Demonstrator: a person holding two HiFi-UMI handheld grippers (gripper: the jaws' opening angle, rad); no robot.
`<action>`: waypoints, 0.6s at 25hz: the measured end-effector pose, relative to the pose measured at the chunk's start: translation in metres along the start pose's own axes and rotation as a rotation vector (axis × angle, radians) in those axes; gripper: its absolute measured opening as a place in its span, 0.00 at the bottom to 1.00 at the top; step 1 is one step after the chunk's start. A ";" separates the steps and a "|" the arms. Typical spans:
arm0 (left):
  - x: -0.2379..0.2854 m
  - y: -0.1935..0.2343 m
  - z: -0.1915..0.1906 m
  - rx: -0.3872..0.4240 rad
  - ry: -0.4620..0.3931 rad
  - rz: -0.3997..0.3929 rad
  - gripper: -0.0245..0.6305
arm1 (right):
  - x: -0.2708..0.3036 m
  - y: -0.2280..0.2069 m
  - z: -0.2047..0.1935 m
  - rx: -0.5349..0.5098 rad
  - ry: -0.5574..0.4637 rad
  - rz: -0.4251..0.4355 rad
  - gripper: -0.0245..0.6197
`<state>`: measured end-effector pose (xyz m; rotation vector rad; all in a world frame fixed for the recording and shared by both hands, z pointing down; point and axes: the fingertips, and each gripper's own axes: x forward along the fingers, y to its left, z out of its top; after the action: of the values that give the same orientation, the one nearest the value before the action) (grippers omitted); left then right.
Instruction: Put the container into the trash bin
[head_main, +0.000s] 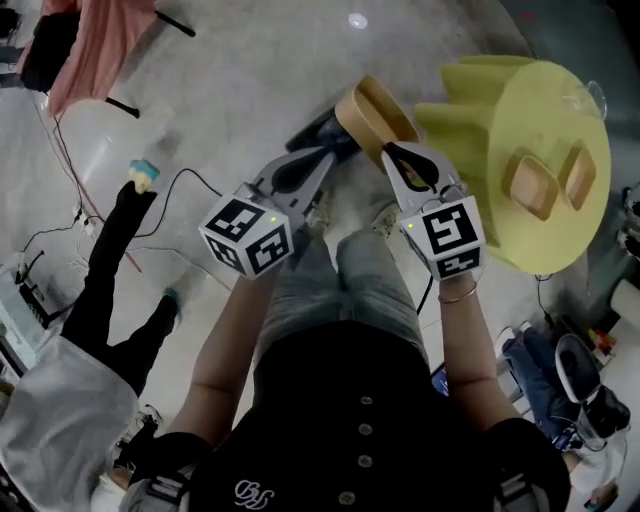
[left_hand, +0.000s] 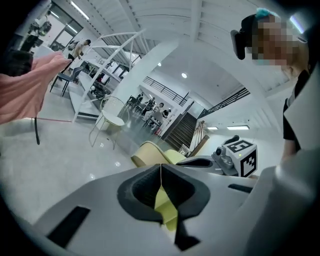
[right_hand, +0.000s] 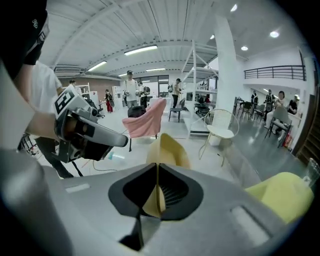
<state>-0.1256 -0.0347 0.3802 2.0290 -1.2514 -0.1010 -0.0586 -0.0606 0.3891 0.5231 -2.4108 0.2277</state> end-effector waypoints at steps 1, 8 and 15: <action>0.001 0.002 -0.002 -0.001 0.004 0.001 0.06 | 0.004 0.003 -0.004 -0.003 0.012 0.010 0.07; 0.003 0.030 -0.025 -0.045 0.019 0.033 0.06 | 0.034 0.015 -0.030 0.009 0.030 0.060 0.07; 0.003 0.057 -0.059 -0.077 0.054 0.063 0.06 | 0.059 0.026 -0.060 0.041 0.047 0.087 0.07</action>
<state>-0.1415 -0.0195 0.4589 1.9130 -1.2578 -0.0629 -0.0775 -0.0380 0.4716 0.4266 -2.3903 0.3242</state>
